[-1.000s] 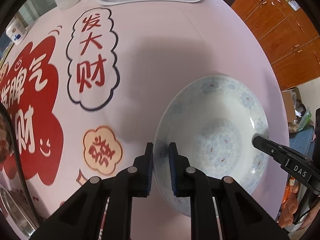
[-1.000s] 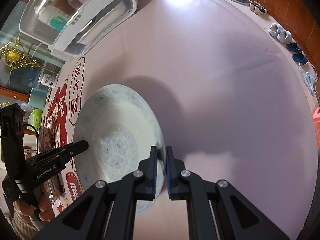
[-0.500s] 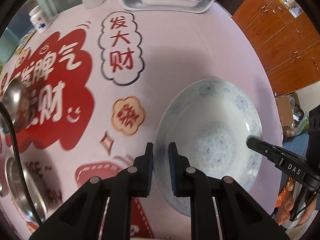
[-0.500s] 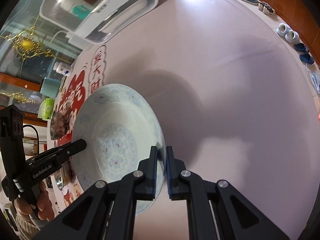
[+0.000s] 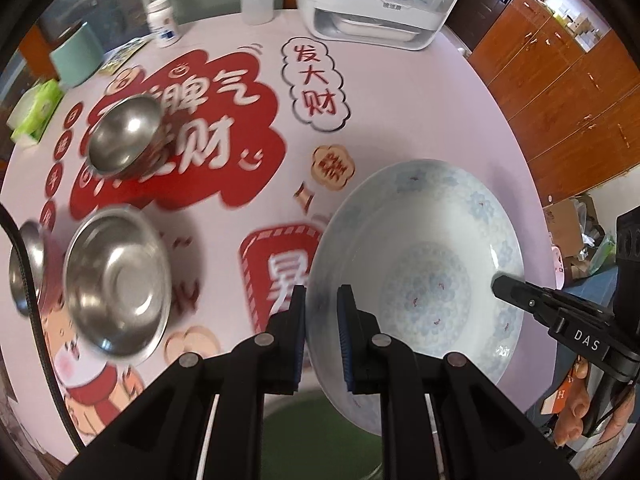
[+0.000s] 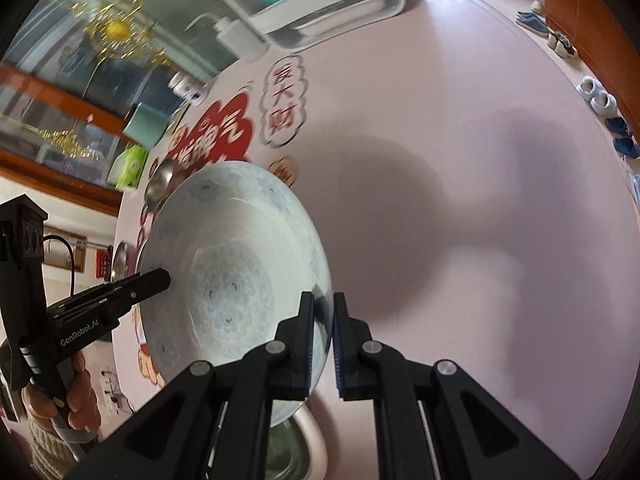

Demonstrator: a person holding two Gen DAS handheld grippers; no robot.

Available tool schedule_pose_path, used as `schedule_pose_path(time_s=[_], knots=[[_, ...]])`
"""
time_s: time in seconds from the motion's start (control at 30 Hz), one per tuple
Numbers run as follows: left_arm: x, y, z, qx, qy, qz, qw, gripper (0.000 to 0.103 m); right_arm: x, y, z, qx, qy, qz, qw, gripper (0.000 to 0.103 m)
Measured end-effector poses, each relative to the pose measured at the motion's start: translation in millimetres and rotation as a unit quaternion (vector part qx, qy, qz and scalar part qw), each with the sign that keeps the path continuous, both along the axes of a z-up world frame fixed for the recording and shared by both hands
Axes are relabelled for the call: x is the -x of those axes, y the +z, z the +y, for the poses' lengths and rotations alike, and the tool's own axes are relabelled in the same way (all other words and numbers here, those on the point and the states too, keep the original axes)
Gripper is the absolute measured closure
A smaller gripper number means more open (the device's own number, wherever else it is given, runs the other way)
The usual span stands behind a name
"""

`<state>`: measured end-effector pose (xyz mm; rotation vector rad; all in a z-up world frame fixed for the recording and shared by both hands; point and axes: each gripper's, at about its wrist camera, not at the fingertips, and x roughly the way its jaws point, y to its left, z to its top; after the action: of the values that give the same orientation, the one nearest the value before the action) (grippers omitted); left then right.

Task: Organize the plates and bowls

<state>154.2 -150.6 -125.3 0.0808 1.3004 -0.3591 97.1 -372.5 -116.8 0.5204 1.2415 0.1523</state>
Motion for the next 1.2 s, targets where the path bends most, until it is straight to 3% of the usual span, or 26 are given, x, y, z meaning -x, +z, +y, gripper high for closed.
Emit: schedule_pose_path(time_s=[0.23,0.67,1.2], knots=[[59,-5,45,0.002,0.003,0.000,1.0000,0.091,48,-3,44,0.005,0.016,0.011,1.000,0.095],[137,-58,101,-0.010,0.022,0.034,0.9991,0.090,121,-37,98,0.013,0.051,0.038,0.998,0.095],[153,-101,107,-0.032,0.020,0.044,0.9983,0.089,140,-77,109,0.023,0.043,0.068,0.996,0.095]])
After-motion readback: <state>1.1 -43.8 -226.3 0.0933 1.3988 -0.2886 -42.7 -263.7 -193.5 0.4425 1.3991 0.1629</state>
